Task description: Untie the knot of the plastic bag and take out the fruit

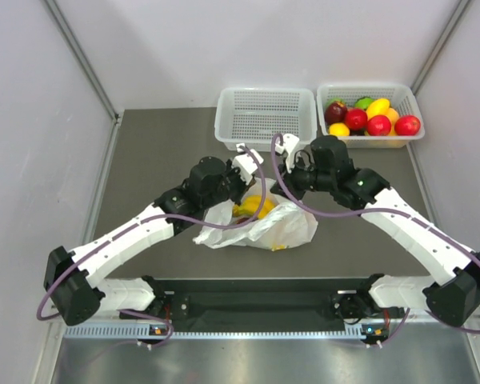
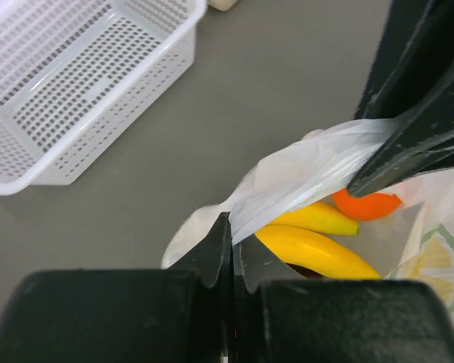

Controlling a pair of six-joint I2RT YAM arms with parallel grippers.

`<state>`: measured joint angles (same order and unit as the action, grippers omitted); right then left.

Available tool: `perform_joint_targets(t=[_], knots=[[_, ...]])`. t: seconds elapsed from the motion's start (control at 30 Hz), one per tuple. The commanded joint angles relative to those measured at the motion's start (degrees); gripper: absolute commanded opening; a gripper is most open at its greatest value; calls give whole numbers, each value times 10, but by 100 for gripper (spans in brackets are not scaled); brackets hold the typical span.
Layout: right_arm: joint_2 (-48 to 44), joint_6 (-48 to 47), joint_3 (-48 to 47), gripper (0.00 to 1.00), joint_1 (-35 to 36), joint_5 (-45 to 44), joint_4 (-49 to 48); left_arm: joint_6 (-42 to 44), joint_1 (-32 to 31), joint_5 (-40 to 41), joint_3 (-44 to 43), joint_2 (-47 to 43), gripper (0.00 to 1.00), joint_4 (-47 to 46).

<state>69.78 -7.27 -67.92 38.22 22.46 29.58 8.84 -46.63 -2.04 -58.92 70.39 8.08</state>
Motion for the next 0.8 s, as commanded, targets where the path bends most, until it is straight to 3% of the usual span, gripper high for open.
perform_joint_targets(t=[0.0, 0.3, 0.4, 0.6, 0.77], knots=[[11, 13, -48, 17, 6, -51, -1, -22, 27, 15, -1, -18, 0, -60], [47, 69, -49, 25, 5, -247, 50, -35, 76, 116, -26, -62, 0, -104], [60, 89, -63, 15, 5, -310, 56, -29, 111, 127, -45, -53, 0, -107], [111, 98, -110, 20, -1, -342, 76, -28, 197, 115, -91, -32, 0, -133], [146, 117, -96, 29, -9, -346, 59, -13, 214, 123, -120, -30, 0, -145]])
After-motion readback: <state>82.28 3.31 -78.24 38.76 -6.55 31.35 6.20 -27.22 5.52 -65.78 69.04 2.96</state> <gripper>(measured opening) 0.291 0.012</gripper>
